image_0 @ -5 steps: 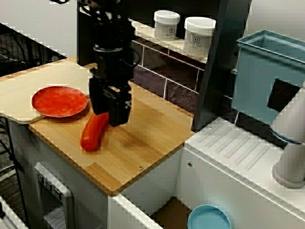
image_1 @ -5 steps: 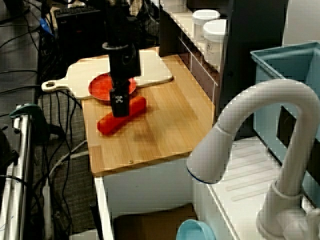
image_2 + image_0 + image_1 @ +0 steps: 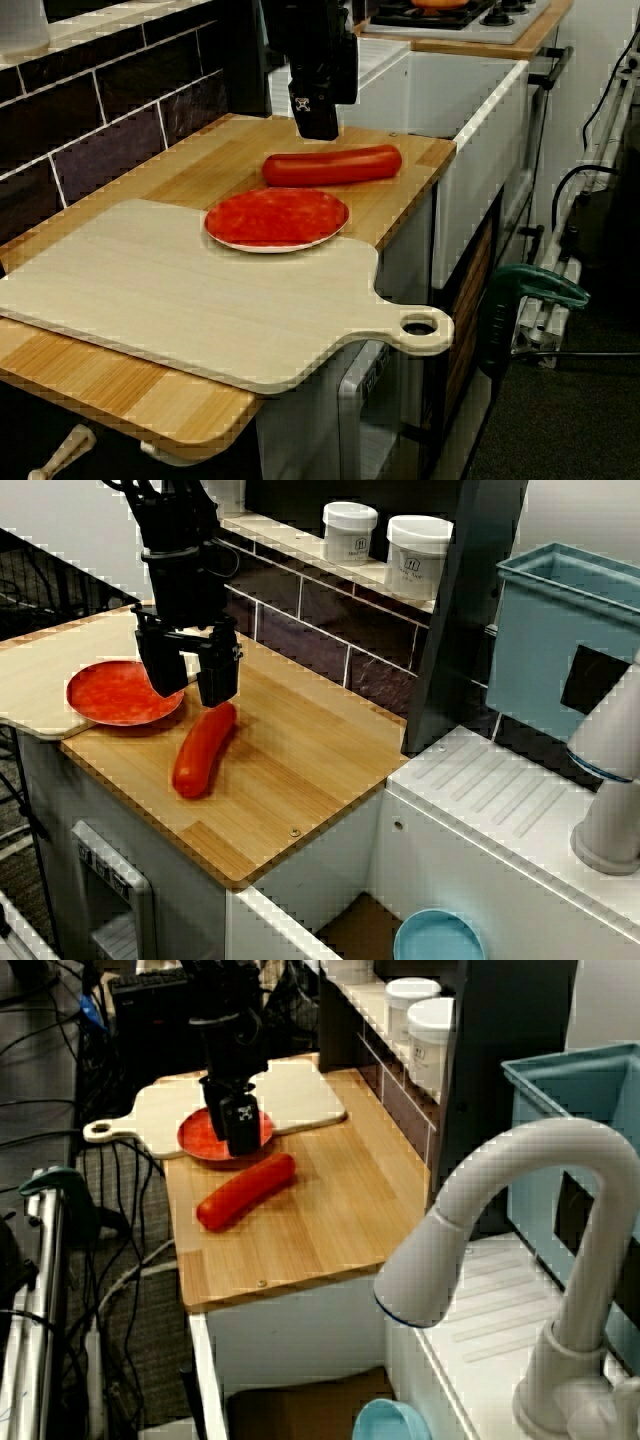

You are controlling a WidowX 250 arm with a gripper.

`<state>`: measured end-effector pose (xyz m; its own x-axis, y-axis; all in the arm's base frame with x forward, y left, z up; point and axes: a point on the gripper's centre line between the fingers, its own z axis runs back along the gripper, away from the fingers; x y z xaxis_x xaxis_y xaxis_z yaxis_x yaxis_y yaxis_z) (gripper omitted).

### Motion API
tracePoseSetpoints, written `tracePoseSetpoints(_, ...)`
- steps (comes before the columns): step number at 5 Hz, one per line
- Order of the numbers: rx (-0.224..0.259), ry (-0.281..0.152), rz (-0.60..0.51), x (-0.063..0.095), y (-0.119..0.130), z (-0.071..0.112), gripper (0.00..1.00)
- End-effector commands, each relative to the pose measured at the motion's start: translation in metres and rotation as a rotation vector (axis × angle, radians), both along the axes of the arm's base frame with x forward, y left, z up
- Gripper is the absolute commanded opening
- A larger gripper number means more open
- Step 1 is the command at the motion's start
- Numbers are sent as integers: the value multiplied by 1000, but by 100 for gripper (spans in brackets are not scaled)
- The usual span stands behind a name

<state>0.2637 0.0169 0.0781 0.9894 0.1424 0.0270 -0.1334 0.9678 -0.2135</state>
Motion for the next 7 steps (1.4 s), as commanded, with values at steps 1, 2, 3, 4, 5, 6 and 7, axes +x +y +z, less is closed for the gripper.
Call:
tracePoseSetpoints(1, 42, -23, 8, 3, -13, -13, 100)
tracePoseSetpoints(2, 51, -17, 19, 6, -10, -19, 100)
tracePoseSetpoints(3, 49, -26, 29, 5, -6, -20, 100)
tracePoseSetpoints(4, 60, -17, 20, 0, -6, -25, 100)
tracePoseSetpoints(5, 69, -2, 16, -1, -5, -31, 100)
tracePoseSetpoints(6, 81, -5, 17, -4, -5, -38, 100)
tracePoseSetpoints(7, 91, -6, 17, -4, -5, -42, 100)
